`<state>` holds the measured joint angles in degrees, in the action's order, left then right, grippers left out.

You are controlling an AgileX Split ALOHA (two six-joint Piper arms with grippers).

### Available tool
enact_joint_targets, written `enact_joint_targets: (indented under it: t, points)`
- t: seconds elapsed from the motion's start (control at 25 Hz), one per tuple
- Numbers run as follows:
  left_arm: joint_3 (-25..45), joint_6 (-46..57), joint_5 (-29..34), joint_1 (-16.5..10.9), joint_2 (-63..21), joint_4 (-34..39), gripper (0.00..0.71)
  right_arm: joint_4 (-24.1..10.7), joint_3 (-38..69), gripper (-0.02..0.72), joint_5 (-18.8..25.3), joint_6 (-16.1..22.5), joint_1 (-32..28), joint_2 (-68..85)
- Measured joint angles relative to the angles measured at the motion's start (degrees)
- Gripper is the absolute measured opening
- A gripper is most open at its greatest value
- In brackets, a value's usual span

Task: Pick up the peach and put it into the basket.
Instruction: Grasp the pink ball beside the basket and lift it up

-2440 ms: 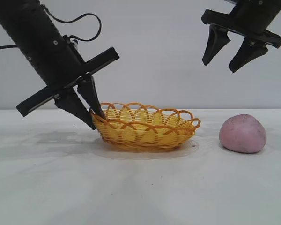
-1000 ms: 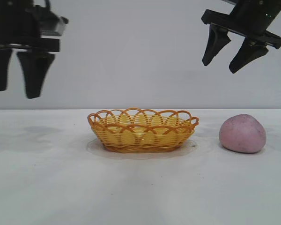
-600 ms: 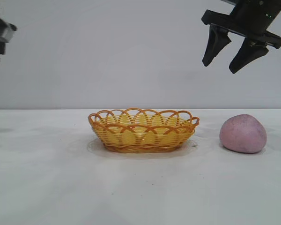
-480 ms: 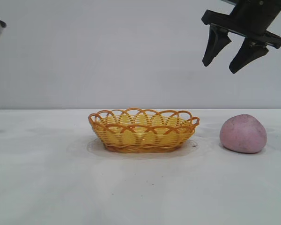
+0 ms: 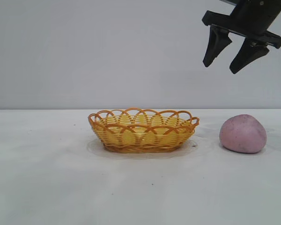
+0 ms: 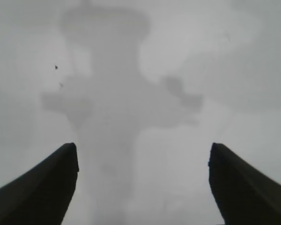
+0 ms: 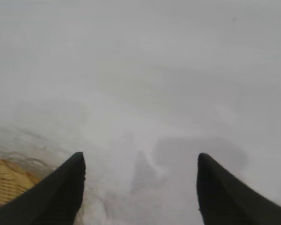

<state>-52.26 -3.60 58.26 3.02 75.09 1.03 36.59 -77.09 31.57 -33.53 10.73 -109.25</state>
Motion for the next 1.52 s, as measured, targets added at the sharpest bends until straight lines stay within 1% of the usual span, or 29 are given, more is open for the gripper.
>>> enact_joint_targets:
  t: [0.24, 0.68, 0.8, 1.12, 1.2, 1.36, 1.52]
  points:
    - [8.4, -1.8, 0.2, 0.0, -16.3, -3.0, 0.54, 0.0, 0.0, 0.428, 0.5, 0.0, 0.0, 0.0]
    - [21.4, -2.3, 1.5, 0.0, -46.3, -4.5, 0.54, -0.1, 0.0, 0.428, 0.7, 0.0, 0.0, 0.0]
    - [23.3, -2.6, 3.1, 0.0, -54.2, -4.8, 0.54, -0.1, 0.0, 0.428, 0.8, 0.0, 0.0, 0.0]
    - [24.2, -2.8, 5.5, 0.0, -73.6, -5.1, 0.54, -0.1, 0.0, 0.428, 1.2, 0.0, 0.0, 0.0]
    - [24.2, -2.8, 5.9, 0.0, -75.7, -5.1, 0.54, -0.1, 0.0, 0.428, 1.5, 0.0, 0.0, 0.0]
    - [24.4, -2.8, 5.9, 0.0, -76.1, -5.2, 0.54, -0.4, 0.0, 0.428, 1.7, 0.0, 0.0, 0.5]
    - [24.5, -2.7, 6.0, 0.0, -76.1, -5.2, 0.54, -1.6, 0.0, 0.428, 2.1, 0.0, 0.0, 1.8]
